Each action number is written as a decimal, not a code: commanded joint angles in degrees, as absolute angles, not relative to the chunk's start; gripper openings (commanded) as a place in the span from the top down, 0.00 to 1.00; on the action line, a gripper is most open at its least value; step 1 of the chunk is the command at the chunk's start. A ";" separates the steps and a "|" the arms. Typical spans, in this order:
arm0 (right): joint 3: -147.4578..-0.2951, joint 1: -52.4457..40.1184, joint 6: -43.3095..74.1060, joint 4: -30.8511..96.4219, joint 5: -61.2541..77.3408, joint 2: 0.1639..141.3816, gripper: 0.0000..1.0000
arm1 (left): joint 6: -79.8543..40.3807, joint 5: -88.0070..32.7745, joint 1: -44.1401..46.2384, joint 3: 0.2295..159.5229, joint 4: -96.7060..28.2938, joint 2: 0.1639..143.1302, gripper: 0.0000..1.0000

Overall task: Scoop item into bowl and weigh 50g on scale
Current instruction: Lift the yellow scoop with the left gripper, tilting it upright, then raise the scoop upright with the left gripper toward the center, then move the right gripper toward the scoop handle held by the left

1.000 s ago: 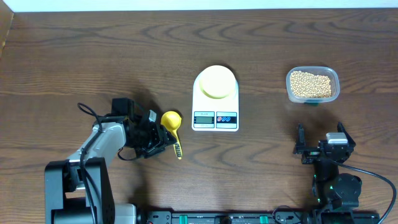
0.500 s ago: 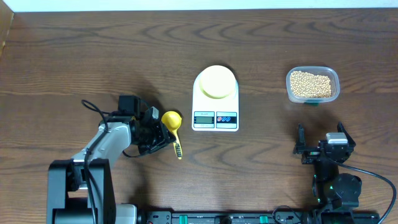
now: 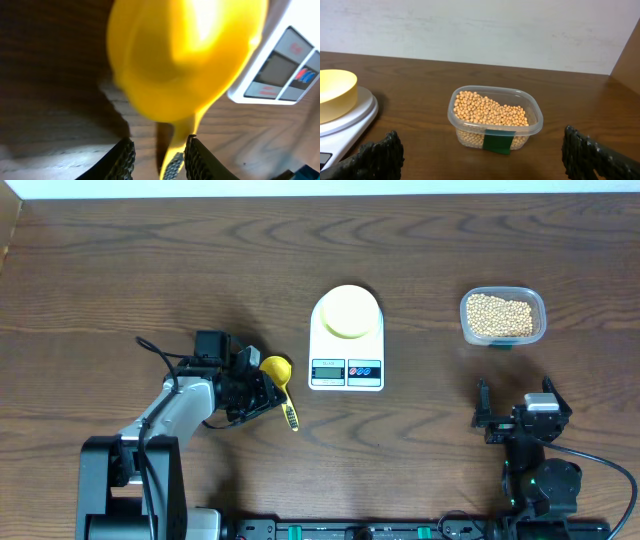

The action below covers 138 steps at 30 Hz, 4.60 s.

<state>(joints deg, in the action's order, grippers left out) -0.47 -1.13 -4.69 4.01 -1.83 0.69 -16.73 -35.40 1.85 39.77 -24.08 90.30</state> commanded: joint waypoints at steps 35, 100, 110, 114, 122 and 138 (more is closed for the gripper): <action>-0.32 -1.17 -5.21 4.14 -1.78 0.49 0.01 | -18.15 -37.69 2.63 37.67 -19.33 89.86 0.65; -0.32 -1.17 11.73 -3.44 23.90 0.49 0.01 | -47.94 -26.11 3.55 37.89 -11.22 42.54 0.93; -1.06 -1.17 45.98 -24.58 28.38 0.80 0.01 | -53.30 -26.50 3.57 37.89 -10.94 42.54 0.93; -7.44 -1.17 47.86 -19.73 27.99 3.97 0.01 | -53.28 -26.50 3.57 37.89 -10.55 42.54 0.93; -35.97 -1.17 25.52 15.40 25.47 26.15 0.01 | -55.00 -26.61 3.64 37.89 -9.72 42.54 0.93; -42.54 -14.70 70.13 -9.67 55.16 57.06 0.25 | -63.64 -31.92 3.73 37.89 4.95 42.59 0.93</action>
<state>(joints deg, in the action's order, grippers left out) -41.85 -8.91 59.77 -5.65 51.81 55.42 -59.72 -30.57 3.60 37.82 3.57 43.03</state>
